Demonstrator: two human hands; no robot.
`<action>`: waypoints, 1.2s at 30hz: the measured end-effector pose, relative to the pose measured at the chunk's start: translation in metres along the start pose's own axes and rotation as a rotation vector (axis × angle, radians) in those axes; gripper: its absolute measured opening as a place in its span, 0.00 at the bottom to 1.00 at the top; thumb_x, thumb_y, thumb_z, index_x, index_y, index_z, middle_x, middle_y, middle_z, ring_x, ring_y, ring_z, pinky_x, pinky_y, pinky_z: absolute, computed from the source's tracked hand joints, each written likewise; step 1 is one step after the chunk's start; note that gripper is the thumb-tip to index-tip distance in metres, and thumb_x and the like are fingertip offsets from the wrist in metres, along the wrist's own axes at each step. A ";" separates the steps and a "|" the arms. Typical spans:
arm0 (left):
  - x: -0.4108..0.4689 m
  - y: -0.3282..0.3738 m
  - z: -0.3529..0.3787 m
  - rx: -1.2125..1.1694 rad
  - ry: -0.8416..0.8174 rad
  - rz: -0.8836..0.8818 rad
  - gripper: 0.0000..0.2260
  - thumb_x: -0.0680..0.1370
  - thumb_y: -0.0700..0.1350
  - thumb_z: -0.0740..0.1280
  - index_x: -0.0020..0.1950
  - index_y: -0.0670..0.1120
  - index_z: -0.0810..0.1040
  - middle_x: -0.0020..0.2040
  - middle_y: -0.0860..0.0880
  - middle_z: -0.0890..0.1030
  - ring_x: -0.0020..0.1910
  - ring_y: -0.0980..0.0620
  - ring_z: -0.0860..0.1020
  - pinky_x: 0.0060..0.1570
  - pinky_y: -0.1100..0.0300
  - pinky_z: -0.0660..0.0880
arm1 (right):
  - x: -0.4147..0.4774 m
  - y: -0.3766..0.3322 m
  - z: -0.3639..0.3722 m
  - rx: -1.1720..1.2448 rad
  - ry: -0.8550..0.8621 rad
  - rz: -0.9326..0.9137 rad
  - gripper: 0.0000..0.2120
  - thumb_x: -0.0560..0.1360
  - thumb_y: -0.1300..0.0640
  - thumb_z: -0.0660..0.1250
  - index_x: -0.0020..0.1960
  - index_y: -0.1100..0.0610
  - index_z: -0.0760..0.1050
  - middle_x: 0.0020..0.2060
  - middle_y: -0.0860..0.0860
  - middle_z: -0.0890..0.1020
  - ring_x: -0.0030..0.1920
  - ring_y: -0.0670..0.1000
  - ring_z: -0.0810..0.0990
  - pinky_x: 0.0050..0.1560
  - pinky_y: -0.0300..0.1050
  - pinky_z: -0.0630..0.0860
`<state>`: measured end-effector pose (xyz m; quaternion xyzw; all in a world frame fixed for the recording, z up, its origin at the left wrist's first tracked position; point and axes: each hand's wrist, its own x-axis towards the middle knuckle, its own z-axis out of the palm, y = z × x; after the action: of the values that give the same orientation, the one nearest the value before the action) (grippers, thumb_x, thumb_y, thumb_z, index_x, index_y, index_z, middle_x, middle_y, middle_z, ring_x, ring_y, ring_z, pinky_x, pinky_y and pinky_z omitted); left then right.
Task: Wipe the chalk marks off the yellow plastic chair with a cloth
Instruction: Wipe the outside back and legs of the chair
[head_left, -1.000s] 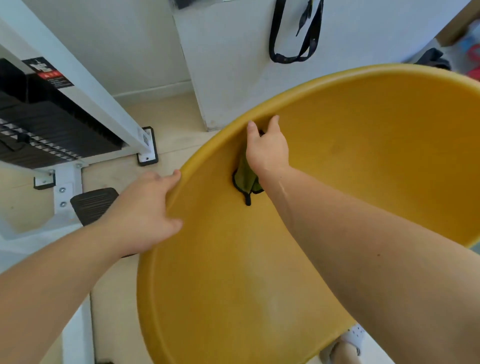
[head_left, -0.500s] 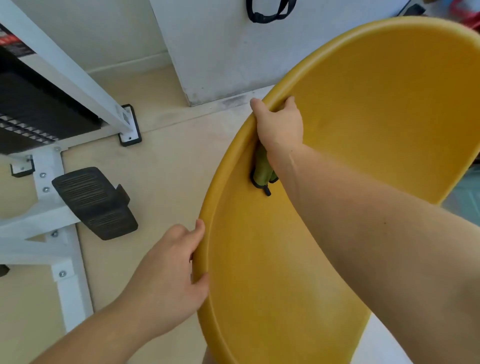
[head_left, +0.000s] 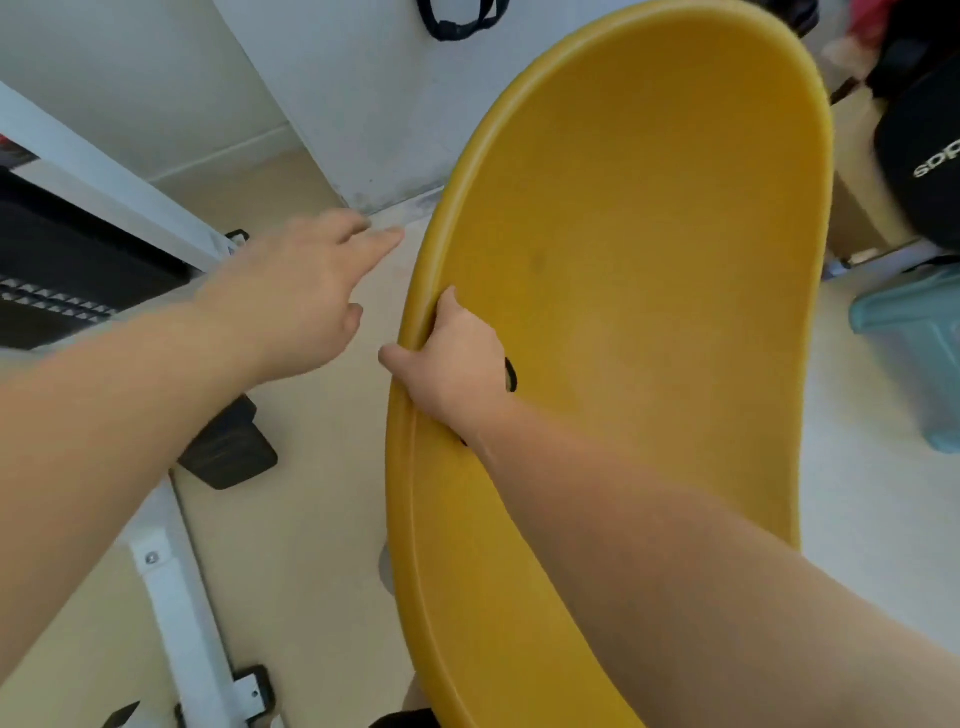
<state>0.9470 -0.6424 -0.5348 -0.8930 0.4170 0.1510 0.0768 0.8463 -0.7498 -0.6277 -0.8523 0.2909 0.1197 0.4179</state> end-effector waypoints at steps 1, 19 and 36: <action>0.011 0.003 -0.005 0.124 -0.015 0.064 0.37 0.77 0.50 0.66 0.80 0.56 0.48 0.80 0.47 0.54 0.75 0.42 0.60 0.69 0.43 0.64 | -0.016 0.005 0.006 -0.029 -0.025 -0.032 0.46 0.71 0.43 0.71 0.80 0.61 0.56 0.43 0.54 0.80 0.49 0.59 0.80 0.39 0.50 0.71; -0.009 -0.001 0.042 0.053 -0.245 0.304 0.33 0.65 0.76 0.58 0.63 0.61 0.74 0.63 0.58 0.72 0.70 0.53 0.66 0.73 0.35 0.49 | -0.096 0.057 -0.016 -0.495 -0.434 -0.450 0.47 0.72 0.41 0.71 0.81 0.63 0.55 0.53 0.55 0.78 0.52 0.57 0.73 0.48 0.48 0.70; -0.049 0.050 0.095 -0.077 0.235 -0.104 0.25 0.73 0.74 0.55 0.38 0.51 0.66 0.35 0.52 0.65 0.38 0.48 0.69 0.37 0.54 0.64 | 0.029 0.047 -0.128 -1.120 -0.629 -0.839 0.35 0.78 0.44 0.66 0.81 0.38 0.54 0.54 0.50 0.78 0.54 0.53 0.70 0.54 0.55 0.77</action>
<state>0.8590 -0.6143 -0.6081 -0.9272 0.3701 0.0572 0.0010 0.8366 -0.8835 -0.5913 -0.9017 -0.2936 0.3174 -0.0030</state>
